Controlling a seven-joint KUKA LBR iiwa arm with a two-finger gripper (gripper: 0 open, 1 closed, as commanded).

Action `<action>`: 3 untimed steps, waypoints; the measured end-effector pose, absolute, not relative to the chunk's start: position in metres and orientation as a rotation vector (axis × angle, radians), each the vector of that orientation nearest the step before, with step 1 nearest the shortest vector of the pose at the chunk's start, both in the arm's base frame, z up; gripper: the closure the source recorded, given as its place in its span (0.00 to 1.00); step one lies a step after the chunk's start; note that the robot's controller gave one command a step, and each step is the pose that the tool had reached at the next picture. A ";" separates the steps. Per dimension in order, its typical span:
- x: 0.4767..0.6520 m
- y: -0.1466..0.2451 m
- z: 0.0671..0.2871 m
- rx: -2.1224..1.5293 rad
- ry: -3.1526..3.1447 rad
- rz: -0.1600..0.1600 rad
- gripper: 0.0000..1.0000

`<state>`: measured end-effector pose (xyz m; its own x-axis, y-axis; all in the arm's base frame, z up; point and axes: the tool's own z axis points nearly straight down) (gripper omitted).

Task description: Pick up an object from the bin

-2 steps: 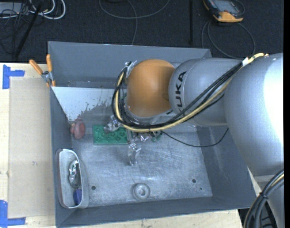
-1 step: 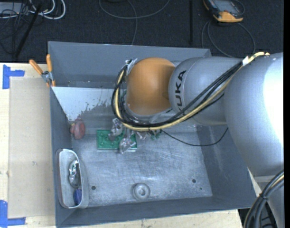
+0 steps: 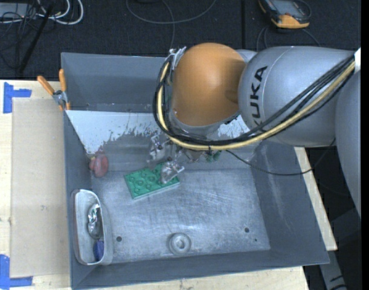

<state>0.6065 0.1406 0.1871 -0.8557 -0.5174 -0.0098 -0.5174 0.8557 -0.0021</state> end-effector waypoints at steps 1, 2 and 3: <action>0.611 0.134 0.257 -0.830 3.019 0.000 1.00; 0.610 0.133 0.252 -0.829 3.028 0.002 0.00; 0.596 0.071 0.075 -0.707 3.053 0.002 0.00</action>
Offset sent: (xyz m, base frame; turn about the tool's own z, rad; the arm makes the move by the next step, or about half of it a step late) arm 0.0024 -0.0075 0.0650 0.0034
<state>0.5960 0.0709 0.0749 -0.8981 -0.4397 -0.0075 -0.4397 0.8981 -0.0003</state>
